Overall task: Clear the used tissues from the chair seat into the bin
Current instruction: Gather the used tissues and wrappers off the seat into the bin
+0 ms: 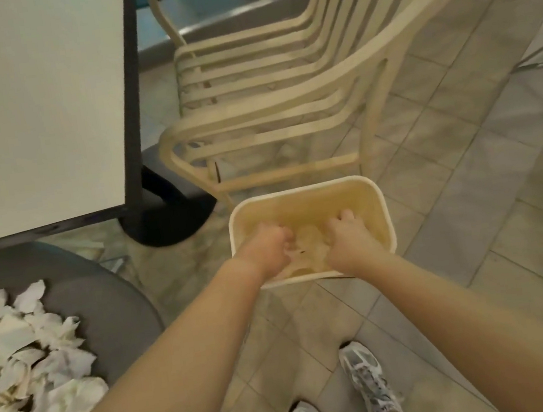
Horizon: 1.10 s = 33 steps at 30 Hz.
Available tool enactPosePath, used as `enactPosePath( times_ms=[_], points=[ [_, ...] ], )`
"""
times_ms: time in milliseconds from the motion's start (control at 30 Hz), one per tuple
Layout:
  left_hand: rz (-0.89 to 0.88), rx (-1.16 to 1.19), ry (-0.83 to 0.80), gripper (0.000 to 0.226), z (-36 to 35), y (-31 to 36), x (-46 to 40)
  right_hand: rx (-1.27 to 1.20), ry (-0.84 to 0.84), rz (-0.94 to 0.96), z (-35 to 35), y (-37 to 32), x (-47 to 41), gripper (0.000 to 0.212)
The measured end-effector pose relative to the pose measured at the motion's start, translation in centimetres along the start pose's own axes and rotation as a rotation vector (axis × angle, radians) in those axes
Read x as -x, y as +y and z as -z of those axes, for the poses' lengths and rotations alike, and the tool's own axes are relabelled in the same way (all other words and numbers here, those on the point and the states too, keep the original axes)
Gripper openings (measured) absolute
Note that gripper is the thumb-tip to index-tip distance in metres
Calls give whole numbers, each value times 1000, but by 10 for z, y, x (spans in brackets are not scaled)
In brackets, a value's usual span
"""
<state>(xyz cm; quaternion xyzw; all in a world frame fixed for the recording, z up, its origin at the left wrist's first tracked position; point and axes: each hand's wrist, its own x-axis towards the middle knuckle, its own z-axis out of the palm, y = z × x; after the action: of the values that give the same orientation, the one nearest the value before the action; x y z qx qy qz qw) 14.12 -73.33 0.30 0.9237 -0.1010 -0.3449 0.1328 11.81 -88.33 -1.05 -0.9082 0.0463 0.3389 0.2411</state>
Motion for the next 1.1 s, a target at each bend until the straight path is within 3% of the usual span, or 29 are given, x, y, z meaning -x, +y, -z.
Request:
enactPosePath(
  times_ms=[100,200,433,767,1100],
  points=[
    [67,68,47,44,6,-3,1,-64,104,6,7,-5,2,39],
    [56,84,135,38,13,-9,16,2,93,50,14,-19,6,38],
    [77,149,351,33,35,-50,83,116,87,348,8,-104,20,33],
    [378,152,569,35,41,-208,201,207,10,757,-72,-283,49,28],
    [616,228,609,38,26,-411,281,380,-145,865,-186,-461,27,33]
  ],
)
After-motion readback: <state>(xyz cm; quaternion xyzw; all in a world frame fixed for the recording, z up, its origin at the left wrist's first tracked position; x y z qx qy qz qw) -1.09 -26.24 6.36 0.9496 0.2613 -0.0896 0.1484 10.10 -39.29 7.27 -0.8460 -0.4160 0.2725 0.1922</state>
